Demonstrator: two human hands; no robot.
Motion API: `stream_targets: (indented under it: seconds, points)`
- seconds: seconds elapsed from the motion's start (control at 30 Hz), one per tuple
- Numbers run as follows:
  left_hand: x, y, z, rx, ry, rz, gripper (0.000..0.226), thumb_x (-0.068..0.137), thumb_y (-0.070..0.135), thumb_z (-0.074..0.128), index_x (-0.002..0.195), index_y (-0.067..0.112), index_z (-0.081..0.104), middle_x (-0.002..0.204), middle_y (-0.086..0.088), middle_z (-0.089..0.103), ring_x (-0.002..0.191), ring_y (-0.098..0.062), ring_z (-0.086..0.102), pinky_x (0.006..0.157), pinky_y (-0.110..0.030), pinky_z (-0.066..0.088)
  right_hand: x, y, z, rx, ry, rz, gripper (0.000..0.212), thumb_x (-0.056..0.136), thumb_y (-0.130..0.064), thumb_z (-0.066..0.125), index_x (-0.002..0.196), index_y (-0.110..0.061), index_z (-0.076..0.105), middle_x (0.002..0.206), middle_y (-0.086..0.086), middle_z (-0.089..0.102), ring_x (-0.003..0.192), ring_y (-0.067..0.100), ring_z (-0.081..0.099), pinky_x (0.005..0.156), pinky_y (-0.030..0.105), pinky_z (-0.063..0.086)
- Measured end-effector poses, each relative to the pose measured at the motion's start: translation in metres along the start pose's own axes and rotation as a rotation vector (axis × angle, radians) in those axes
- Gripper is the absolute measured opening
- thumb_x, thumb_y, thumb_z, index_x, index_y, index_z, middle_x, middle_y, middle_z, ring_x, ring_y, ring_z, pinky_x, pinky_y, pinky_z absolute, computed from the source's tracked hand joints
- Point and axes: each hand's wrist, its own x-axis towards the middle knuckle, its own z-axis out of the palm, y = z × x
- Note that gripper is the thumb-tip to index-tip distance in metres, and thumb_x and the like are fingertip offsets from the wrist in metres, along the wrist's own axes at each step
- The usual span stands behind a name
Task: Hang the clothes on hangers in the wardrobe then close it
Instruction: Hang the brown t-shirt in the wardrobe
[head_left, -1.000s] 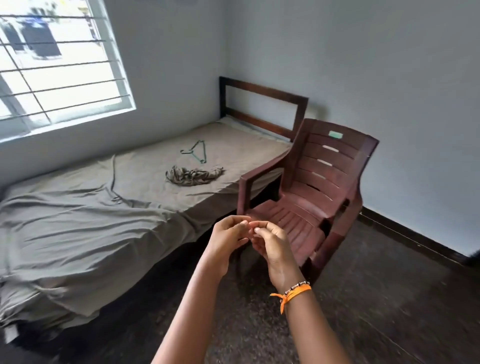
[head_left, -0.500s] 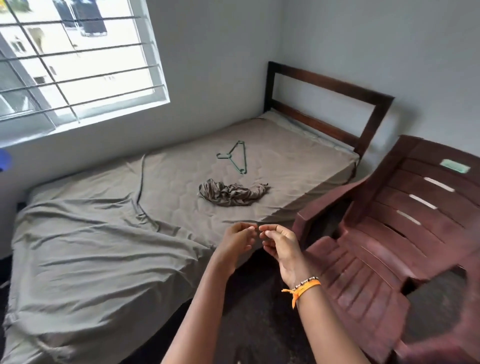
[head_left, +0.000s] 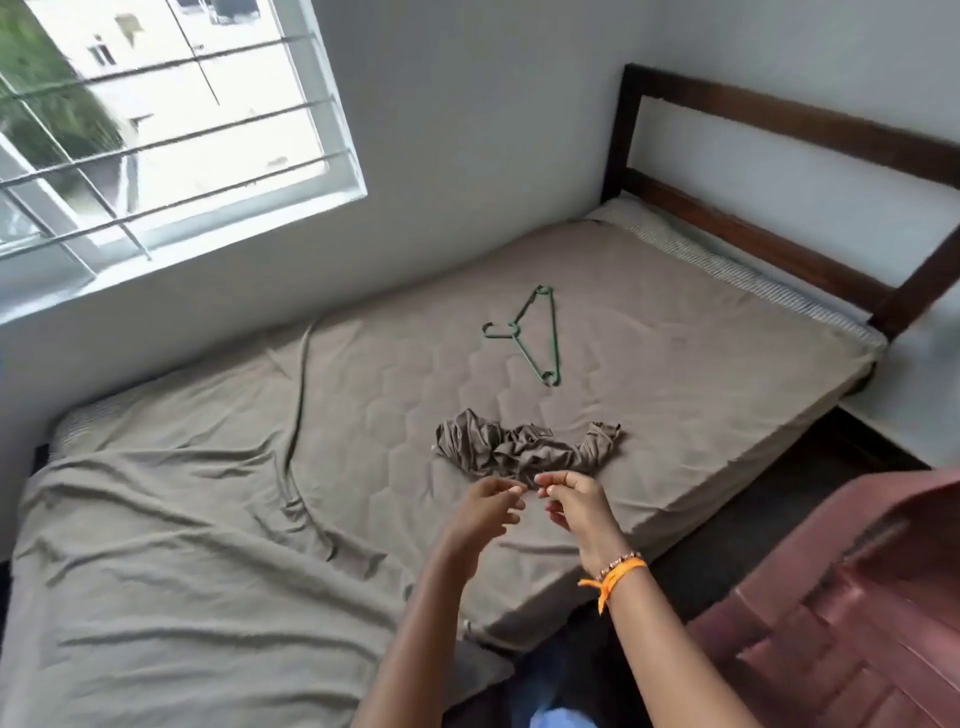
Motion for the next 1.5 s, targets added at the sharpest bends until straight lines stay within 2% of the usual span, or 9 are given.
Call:
stream_targets:
  seconds: [0.23,0.47,0.6,0.73,0.87,1.0,1.23,1.37,1.5]
  points:
    - [0.140,0.016,-0.002,0.045,-0.045,-0.200,0.013,0.098,0.013,0.045,0.094,0.017,0.056,0.076,0.005,0.055,0.062,-0.005,0.048,0.058,-0.019,0.032,0.171,0.016,0.008,-0.480,-0.145,0.023,0.026,0.085,0.014,0.046,0.098,0.004,0.065,0.071,0.000,0.055,0.061,0.009,0.049,0.052,0.006,0.036]
    - [0.219,-0.005,-0.008,0.012,-0.035,-0.368,0.016,0.097,0.014,0.047,0.087,0.019,0.058,0.076,0.005,0.056,0.060,-0.005,0.049,0.055,-0.016,0.033,0.269,0.061,0.005,-0.907,-0.328,0.163,0.020,0.084,-0.001,0.055,0.091,-0.010,0.071,0.130,0.011,0.057,0.145,0.018,0.015,0.106,0.009,0.011]
    - [0.238,-0.015,-0.017,-0.039,-0.016,-0.466,0.016,0.097,0.014,0.048,0.084,0.019,0.057,0.076,0.003,0.055,0.062,-0.007,0.048,0.058,-0.017,0.034,0.298,0.057,0.008,-0.866,-0.279,0.342,0.011,0.087,-0.008,0.060,0.088,-0.004,0.070,0.094,0.009,0.070,0.103,0.023,0.059,0.074,0.020,0.043]
    - [0.243,-0.013,-0.024,-0.261,0.018,-0.610,0.016,0.098,0.029,0.047,0.088,0.021,0.055,0.086,0.003,0.056,0.076,-0.014,0.052,0.073,-0.028,0.041,0.281,0.040,0.017,-0.382,-0.112,0.332,0.026,0.079,-0.004,0.071,0.063,-0.012,0.052,0.054,-0.002,0.052,0.056,0.011,0.045,0.051,0.023,0.036]
    - [0.246,-0.005,-0.024,-0.609,-0.033,-0.695,0.039,0.092,0.054,0.046,0.095,0.020,0.066,0.101,-0.005,0.064,0.087,-0.024,0.061,0.085,-0.037,0.046,0.216,-0.007,0.022,0.114,-0.415,0.373,0.017,0.083,0.010,0.060,0.073,-0.002,0.053,0.046,-0.007,0.055,0.039,0.000,0.049,0.041,0.013,0.039]
    - [0.242,0.010,-0.023,-0.682,-0.002,-0.732,0.038,0.097,0.024,0.044,0.073,0.002,0.063,0.062,-0.013,0.066,0.060,-0.024,0.065,0.069,-0.032,0.052,0.154,-0.035,0.002,0.108,-0.804,0.429,0.011,0.073,-0.008,0.068,0.082,-0.001,0.066,0.068,0.009,0.054,0.056,0.013,0.046,0.050,0.015,0.036]
    - [0.187,0.058,-0.032,-0.630,-0.256,-0.140,0.051,0.071,-0.024,0.030,0.092,0.004,0.067,0.078,-0.010,0.070,0.070,-0.022,0.067,0.064,-0.030,0.056,0.131,-0.057,0.000,-0.032,0.099,0.225,0.030,0.099,-0.032,0.042,0.092,-0.014,0.065,0.093,0.004,0.062,0.072,0.007,0.053,0.062,0.017,0.041]
    - [0.143,0.063,-0.052,-0.020,-0.608,0.105,0.045,0.067,-0.014,0.041,0.073,0.016,0.073,0.063,0.008,0.065,0.060,-0.012,0.058,0.052,-0.029,0.045,0.116,-0.106,0.017,0.487,-0.104,0.297,0.052,0.096,-0.049,0.037,0.096,-0.009,0.070,0.092,0.010,0.072,0.084,0.023,0.066,0.075,0.033,0.056]
    - [0.118,0.072,-0.058,0.413,-0.890,0.036,0.040,0.086,-0.015,0.048,0.123,-0.002,0.058,0.066,0.016,0.065,0.054,0.006,0.056,0.058,-0.007,0.044,0.103,-0.121,0.019,0.476,0.033,0.251,0.032,0.097,-0.012,0.042,0.082,-0.004,0.070,0.068,0.007,0.072,0.061,0.016,0.069,0.065,0.025,0.056]
